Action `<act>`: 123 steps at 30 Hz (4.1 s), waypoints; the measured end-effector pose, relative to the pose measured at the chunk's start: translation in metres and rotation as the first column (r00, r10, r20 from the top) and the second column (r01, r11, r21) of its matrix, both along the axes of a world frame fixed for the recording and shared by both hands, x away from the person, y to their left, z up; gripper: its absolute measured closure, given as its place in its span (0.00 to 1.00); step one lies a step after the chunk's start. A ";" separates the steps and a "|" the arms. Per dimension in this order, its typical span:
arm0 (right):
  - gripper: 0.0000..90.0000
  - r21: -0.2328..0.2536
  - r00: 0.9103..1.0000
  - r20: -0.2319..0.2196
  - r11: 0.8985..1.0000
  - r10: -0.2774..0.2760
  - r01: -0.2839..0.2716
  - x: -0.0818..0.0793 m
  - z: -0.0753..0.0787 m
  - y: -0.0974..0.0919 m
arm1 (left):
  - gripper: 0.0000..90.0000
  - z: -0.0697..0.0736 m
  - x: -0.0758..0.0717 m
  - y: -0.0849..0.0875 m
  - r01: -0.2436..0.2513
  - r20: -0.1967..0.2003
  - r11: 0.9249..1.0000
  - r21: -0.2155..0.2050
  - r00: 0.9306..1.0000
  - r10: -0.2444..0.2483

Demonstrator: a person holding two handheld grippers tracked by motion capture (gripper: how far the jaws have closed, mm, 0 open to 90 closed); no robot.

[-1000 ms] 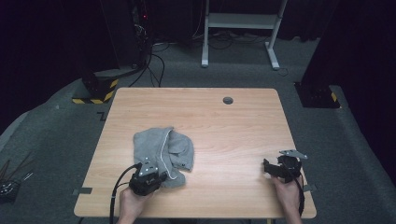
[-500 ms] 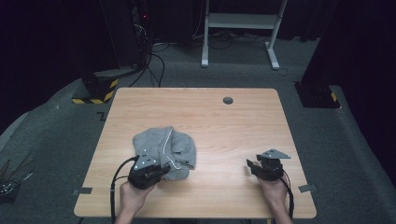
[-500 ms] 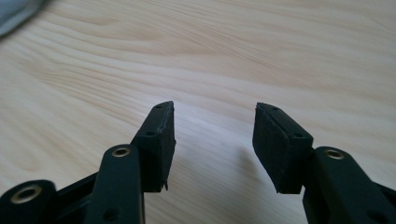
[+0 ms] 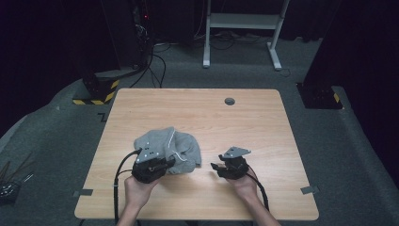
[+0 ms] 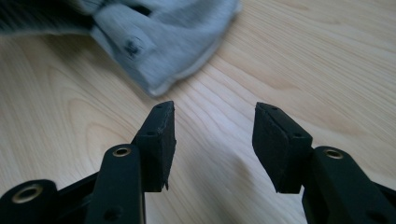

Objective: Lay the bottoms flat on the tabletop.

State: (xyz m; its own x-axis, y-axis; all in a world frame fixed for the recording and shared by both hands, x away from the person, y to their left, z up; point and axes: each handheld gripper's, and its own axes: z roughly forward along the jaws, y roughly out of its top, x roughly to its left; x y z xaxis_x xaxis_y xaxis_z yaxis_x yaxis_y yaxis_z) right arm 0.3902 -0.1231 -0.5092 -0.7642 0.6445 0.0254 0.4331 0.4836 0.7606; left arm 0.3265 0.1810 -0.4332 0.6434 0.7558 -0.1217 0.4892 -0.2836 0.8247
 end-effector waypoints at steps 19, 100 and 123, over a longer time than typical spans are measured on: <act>0.95 -0.032 0.994 -0.062 0.995 0.087 -0.089 0.020 -0.009 0.041 | 0.89 0.007 0.006 0.001 -0.009 0.013 0.998 -0.069 1.000 0.010; 0.43 -0.155 0.935 0.076 0.930 0.347 -0.333 -0.034 0.035 0.055 | 0.69 -0.041 0.049 0.011 -0.324 -0.074 0.946 -0.005 0.943 0.323; 0.93 0.021 0.982 -0.005 0.981 0.191 -0.190 0.009 0.082 0.026 | 0.55 -0.029 0.035 0.019 -0.288 0.019 0.955 -0.072 0.957 0.290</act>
